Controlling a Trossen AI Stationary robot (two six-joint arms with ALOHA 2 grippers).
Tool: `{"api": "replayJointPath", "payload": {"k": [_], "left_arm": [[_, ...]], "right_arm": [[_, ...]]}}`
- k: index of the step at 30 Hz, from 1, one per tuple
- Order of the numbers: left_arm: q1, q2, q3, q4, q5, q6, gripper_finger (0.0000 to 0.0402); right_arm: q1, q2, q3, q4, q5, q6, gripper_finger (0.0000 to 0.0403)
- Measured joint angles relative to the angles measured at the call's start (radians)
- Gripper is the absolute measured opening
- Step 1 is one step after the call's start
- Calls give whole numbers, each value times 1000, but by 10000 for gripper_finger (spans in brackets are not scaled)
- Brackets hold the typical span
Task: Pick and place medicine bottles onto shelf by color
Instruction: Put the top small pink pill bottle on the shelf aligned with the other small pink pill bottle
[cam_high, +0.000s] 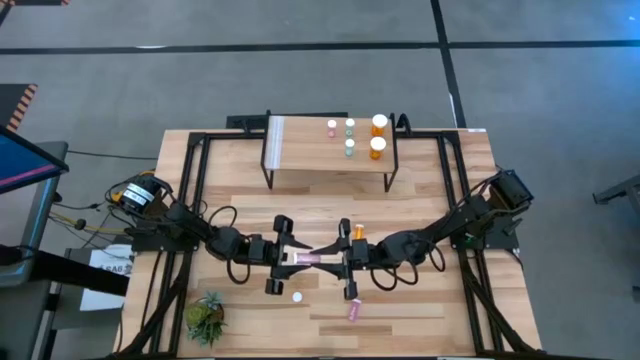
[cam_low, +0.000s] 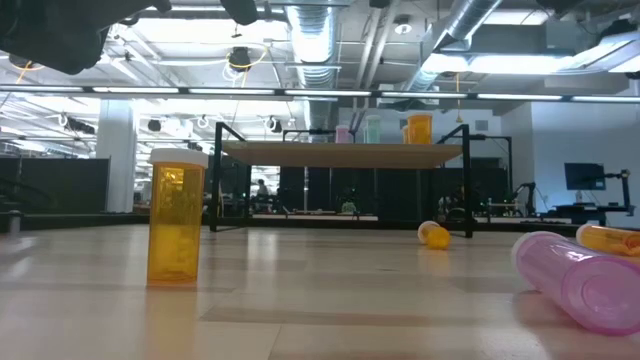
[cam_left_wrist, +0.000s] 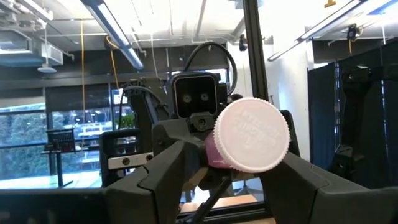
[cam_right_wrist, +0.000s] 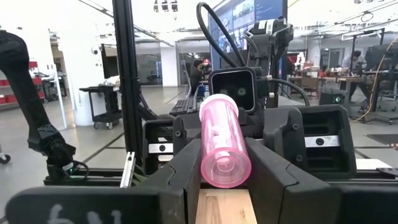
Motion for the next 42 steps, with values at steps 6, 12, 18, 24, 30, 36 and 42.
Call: {"api": "replayJointPath", "payload": {"k": [6,12,18,24,30,36,42], "left_arm": [[-13,0,0,0,1,41,151],[-24,-6,0,0,-9,63,125],[-24,-7,0,0,-9,65,117],[-24,-7,-1,-3,-9,65,114],[-24,-10,0,11,-6,65,113],[-24,-10,1,7,-6,60,100],[-24,-10,1,-35,-6,51,86]], "right_arm": [[0,0,0,-9,-1,0,126],[0,0,1,-7,-2,0,126],[0,0,1,-8,-2,0,126],[0,-2,2,-37,-2,0,128],[0,-1,1,-94,-2,10,159],[-5,-18,1,-182,-2,65,201],[-10,-44,0,-262,1,95,223]]}}
